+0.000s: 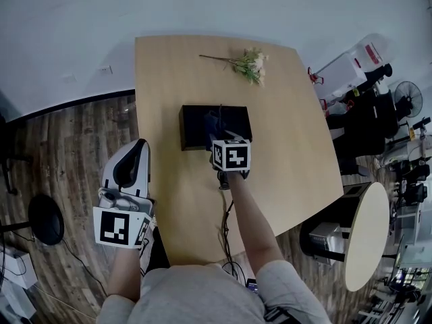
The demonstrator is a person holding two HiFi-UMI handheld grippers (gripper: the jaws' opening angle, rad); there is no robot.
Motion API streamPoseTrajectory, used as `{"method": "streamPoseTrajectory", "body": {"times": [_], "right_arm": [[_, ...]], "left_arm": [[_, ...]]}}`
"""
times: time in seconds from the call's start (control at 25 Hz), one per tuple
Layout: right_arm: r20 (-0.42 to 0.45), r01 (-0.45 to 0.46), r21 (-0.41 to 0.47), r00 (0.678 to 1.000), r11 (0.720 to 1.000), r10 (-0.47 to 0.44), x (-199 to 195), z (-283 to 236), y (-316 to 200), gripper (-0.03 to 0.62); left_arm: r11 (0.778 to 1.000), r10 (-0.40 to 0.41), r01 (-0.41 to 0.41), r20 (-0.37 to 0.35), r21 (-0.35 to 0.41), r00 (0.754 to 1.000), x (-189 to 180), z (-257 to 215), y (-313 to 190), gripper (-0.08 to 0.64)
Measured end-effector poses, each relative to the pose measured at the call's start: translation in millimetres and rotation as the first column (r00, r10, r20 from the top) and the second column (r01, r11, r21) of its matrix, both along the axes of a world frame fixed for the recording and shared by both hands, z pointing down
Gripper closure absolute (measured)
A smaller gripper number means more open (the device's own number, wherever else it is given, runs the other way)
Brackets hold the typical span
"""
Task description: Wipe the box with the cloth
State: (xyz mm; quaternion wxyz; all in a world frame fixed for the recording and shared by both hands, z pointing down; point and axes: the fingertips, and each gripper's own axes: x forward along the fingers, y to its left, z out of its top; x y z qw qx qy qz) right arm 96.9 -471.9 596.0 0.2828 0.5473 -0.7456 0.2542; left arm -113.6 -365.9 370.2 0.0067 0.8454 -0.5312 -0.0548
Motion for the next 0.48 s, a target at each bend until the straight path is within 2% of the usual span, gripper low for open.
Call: {"method": "streamPoseTrajectory", "body": {"times": [0.48], "right_arm": [[-0.081,-0.106,0.006,0.991,0.994,0.106,73,1,-5,0.465]], "left_arm": [[1.0,0.009,-0.009,0.001,0.0,1.0,7,-2,1,0.552]]}}
